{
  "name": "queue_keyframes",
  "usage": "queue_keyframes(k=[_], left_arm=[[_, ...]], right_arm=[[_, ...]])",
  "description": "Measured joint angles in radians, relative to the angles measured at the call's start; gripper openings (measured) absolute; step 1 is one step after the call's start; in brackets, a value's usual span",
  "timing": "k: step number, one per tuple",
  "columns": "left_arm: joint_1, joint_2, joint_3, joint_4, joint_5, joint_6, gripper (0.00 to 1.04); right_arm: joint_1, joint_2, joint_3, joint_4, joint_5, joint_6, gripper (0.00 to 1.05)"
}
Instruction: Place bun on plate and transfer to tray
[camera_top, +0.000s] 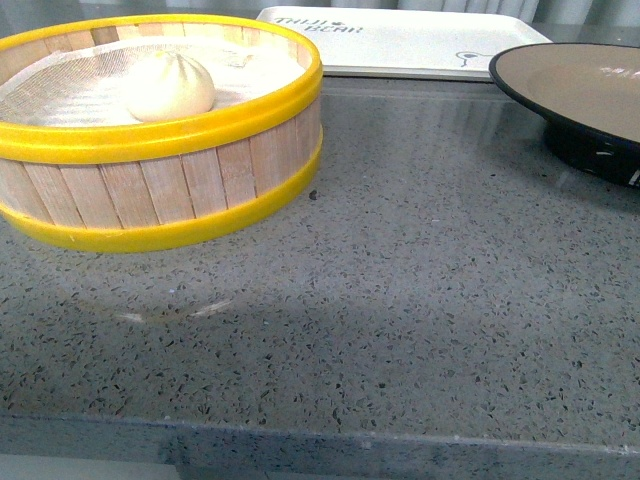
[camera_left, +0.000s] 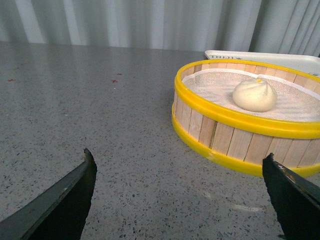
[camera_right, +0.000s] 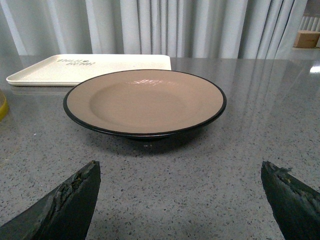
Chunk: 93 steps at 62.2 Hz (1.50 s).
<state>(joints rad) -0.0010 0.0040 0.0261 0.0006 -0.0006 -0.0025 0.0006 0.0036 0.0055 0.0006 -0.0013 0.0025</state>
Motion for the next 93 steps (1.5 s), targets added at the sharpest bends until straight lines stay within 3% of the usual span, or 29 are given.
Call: queue_keyframes(k=[26, 33, 36, 50, 59, 68, 74, 78, 93], left_arm=[[0.000, 0.000, 0.000, 0.000, 0.000, 0.000, 0.98], [0.022, 0.137, 0.085, -0.241, -0.016, -0.066, 0.98], [0.039, 0.175, 0.095, -0.270, -0.014, -0.088, 0.98], [0.083, 0.199, 0.117, -0.224, -0.005, -0.142, 0.98], [0.055, 0.346, 0.165, -0.073, -0.011, -0.142, 0.98], [0.002, 0.566, 0.285, 0.114, -0.023, -0.107, 0.98], [-0.055, 0.845, 0.491, 0.248, -0.010, -0.058, 0.98], [-0.077, 0.991, 0.614, 0.252, 0.033, -0.043, 0.98], [-0.133, 1.362, 0.943, 0.152, 0.045, 0.037, 0.98]], right_arm=[[0.000, 0.000, 0.000, 0.000, 0.000, 0.000, 0.96], [0.000, 0.000, 0.000, 0.000, 0.000, 0.000, 0.96], [0.000, 0.000, 0.000, 0.000, 0.000, 0.000, 0.96], [0.000, 0.000, 0.000, 0.000, 0.000, 0.000, 0.96], [0.000, 0.000, 0.000, 0.000, 0.000, 0.000, 0.96], [0.000, 0.000, 0.000, 0.000, 0.000, 0.000, 0.96], [0.000, 0.000, 0.000, 0.000, 0.000, 0.000, 0.96], [0.000, 0.000, 0.000, 0.000, 0.000, 0.000, 0.96], [0.000, 0.000, 0.000, 0.000, 0.000, 0.000, 0.96]])
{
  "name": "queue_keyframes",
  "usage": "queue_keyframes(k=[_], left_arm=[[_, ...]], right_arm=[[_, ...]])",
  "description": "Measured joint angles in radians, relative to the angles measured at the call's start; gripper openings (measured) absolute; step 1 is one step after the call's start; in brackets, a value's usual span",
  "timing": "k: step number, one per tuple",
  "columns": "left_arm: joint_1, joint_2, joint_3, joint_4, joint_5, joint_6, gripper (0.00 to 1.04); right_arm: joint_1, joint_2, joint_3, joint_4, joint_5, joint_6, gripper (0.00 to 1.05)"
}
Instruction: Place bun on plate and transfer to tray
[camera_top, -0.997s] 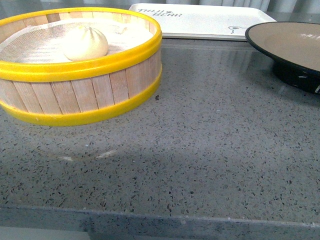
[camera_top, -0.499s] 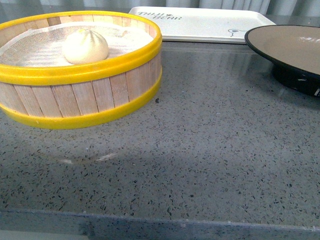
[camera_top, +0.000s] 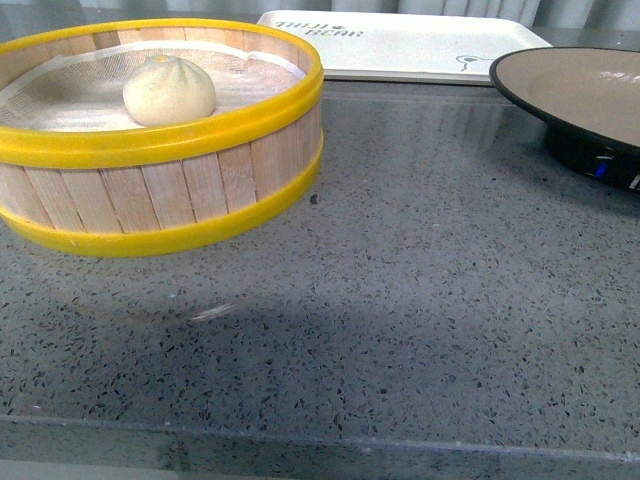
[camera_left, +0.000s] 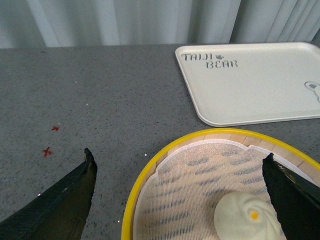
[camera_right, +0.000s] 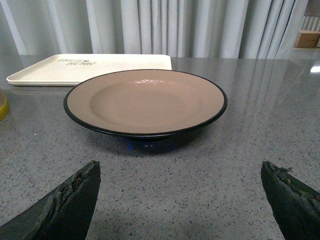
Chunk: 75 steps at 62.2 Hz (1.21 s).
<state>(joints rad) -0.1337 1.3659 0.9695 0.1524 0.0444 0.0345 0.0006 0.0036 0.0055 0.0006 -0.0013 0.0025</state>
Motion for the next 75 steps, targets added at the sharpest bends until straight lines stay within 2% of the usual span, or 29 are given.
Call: queue_keyframes(k=[9, 17, 30, 75], left_arm=[[-0.050, 0.108, 0.135, -0.144, 0.033, 0.018, 0.98], [-0.093, 0.109, 0.171, -0.241, 0.090, 0.042, 0.98], [-0.105, 0.124, 0.183, -0.332, 0.106, 0.101, 0.98], [-0.127, 0.168, 0.154, -0.341, -0.009, 0.274, 0.98]], right_arm=[[0.000, 0.000, 0.000, 0.000, 0.000, 0.000, 0.96], [0.000, 0.000, 0.000, 0.000, 0.000, 0.000, 0.96], [0.000, 0.000, 0.000, 0.000, 0.000, 0.000, 0.96], [0.000, 0.000, 0.000, 0.000, 0.000, 0.000, 0.96]])
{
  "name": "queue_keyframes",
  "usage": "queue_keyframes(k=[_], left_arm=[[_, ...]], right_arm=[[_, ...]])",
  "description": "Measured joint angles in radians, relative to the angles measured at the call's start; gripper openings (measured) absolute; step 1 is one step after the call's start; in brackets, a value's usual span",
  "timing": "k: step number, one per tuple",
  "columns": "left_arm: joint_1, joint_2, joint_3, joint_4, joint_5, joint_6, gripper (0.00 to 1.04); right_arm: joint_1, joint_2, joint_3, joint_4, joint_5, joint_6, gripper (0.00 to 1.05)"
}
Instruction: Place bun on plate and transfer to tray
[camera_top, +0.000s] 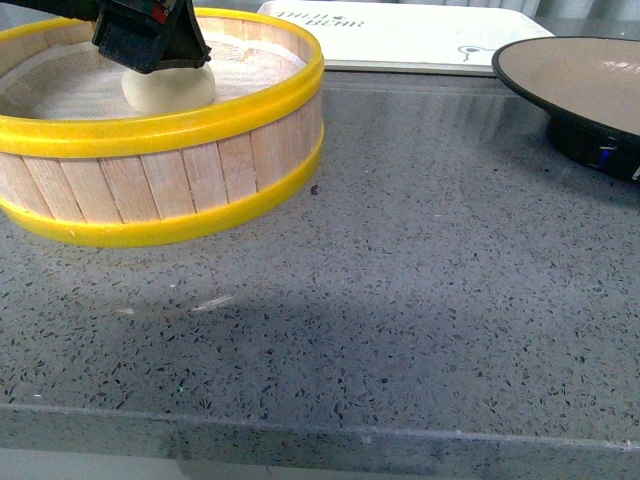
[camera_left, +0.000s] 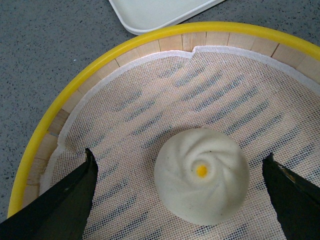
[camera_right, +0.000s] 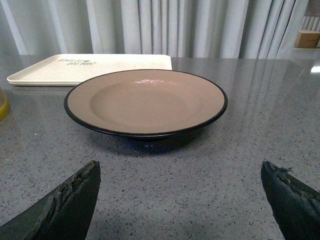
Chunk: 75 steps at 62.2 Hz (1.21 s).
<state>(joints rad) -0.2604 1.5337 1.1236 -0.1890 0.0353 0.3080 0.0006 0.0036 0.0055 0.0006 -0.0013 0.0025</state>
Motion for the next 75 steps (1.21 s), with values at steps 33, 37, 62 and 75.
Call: queue_keyframes(k=[33, 37, 62, 75], left_arm=[[-0.008, 0.001, -0.015, -0.001, 0.013, 0.053, 0.46], [-0.008, 0.001, -0.015, -0.001, 0.013, 0.053, 0.36], [-0.003, -0.003, -0.015, -0.019, 0.036, 0.034, 0.04], [0.031, -0.036, 0.004, -0.061, 0.061, 0.028, 0.04]], right_arm=[[0.000, 0.000, 0.000, 0.000, 0.000, 0.000, 0.96], [0.000, 0.000, 0.000, 0.000, 0.000, 0.000, 0.96], [0.000, 0.000, 0.000, 0.000, 0.000, 0.000, 0.96], [0.000, 0.000, 0.000, 0.000, 0.000, 0.000, 0.96]])
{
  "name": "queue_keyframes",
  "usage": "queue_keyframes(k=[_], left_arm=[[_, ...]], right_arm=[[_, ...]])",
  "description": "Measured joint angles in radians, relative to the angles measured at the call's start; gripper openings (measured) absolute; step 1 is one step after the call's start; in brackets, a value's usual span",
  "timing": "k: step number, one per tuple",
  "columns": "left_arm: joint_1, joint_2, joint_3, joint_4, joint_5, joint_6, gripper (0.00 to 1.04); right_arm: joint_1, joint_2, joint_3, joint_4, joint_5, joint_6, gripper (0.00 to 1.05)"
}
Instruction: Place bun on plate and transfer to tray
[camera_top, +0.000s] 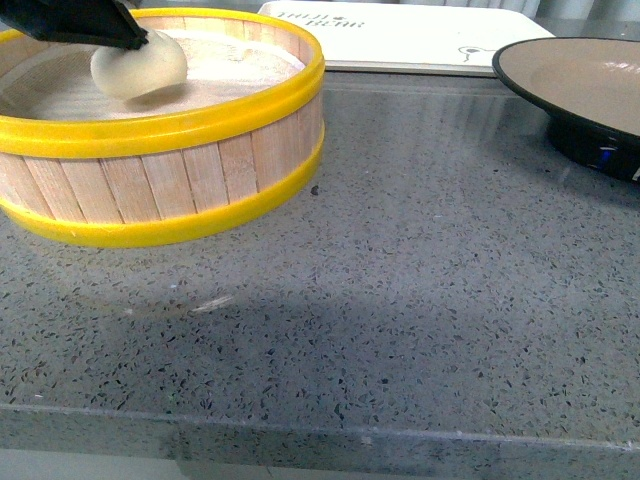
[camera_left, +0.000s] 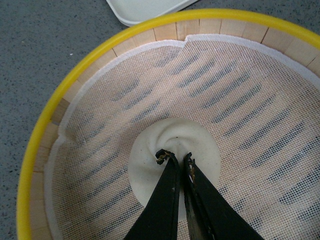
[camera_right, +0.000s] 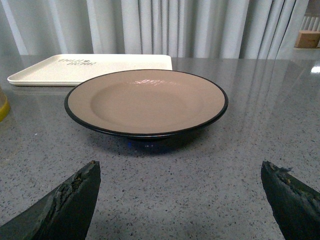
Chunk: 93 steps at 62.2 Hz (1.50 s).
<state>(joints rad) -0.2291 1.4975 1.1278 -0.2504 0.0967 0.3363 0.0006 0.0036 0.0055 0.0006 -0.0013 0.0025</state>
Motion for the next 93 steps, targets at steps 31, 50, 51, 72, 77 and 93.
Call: queue_keyframes(k=[31, 50, 51, 72, 77, 93], left_arm=[[-0.111, 0.030, 0.412, -0.140, 0.028, -0.078, 0.04], [-0.426, 0.332, 0.771, -0.189, -0.039, -0.080, 0.04], [-0.441, 0.351, 0.789, -0.194, -0.043, -0.079, 0.04], [-0.570, 0.644, 1.002, -0.238, -0.111, -0.030, 0.04], [-0.578, 0.681, 1.022, -0.247, -0.123, -0.022, 0.04], [-0.582, 0.713, 1.039, -0.238, -0.144, -0.016, 0.04]], right_arm=[[0.000, 0.000, 0.000, 0.000, 0.000, 0.000, 0.96], [0.000, 0.000, 0.000, 0.000, 0.000, 0.000, 0.96], [0.000, 0.000, 0.000, 0.000, 0.000, 0.000, 0.96], [0.000, 0.000, 0.000, 0.000, 0.000, 0.000, 0.96], [0.000, 0.000, 0.000, 0.000, 0.000, 0.000, 0.96], [0.000, 0.000, 0.000, 0.000, 0.000, 0.000, 0.96]])
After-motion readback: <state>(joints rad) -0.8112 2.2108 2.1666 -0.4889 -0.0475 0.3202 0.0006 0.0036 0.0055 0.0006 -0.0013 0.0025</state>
